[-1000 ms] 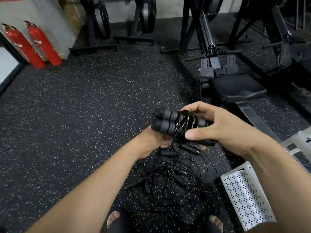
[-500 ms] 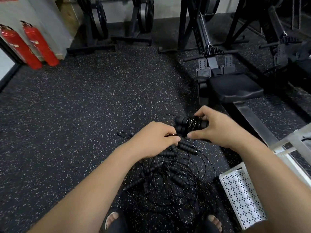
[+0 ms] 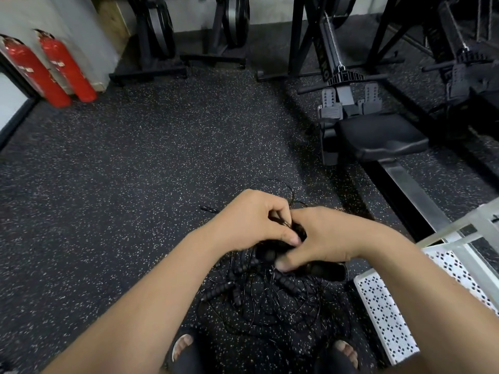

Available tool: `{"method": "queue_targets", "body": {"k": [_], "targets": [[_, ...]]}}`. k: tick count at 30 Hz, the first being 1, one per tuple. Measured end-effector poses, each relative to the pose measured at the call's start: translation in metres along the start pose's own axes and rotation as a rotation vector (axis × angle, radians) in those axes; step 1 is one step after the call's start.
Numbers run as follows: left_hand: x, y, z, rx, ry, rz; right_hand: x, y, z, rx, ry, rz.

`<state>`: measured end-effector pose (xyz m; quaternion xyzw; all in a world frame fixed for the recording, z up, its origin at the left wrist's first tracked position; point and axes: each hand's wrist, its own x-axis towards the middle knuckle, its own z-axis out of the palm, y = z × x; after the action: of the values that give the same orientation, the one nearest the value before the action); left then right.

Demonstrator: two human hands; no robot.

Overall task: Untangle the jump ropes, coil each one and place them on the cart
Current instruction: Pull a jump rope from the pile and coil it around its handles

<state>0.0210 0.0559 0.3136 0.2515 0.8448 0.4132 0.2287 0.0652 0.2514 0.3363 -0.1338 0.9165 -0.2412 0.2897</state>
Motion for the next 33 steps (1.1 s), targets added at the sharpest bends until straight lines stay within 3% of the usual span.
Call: {"method": "queue_targets", "body": {"k": [4, 10, 18, 21, 28, 33], "targets": [[0.0, -0.001, -0.011, -0.175, 0.031, 0.034, -0.002, 0.004, -0.004, 0.216, 0.051, -0.047], [0.002, -0.017, -0.023, -0.192, 0.078, 0.038, -0.004, -0.003, -0.003, 0.108, 0.225, -0.14], [-0.008, -0.025, -0.048, -0.019, 0.069, -0.07, -0.021, 0.013, -0.025, 0.205, 0.522, -0.122], [-0.016, -0.031, -0.054, -0.262, 0.121, -0.098, -0.022, 0.02, -0.028, 0.23, 0.544, -0.091], [-0.009, -0.052, -0.053, -0.935, 0.048, -0.112, -0.023, 0.02, -0.03, 0.303, 0.562, -0.111], [0.004, -0.067, -0.034, -0.802, 0.004, -0.152, -0.023, 0.016, -0.03, 0.431, 0.547, -0.146]]}}
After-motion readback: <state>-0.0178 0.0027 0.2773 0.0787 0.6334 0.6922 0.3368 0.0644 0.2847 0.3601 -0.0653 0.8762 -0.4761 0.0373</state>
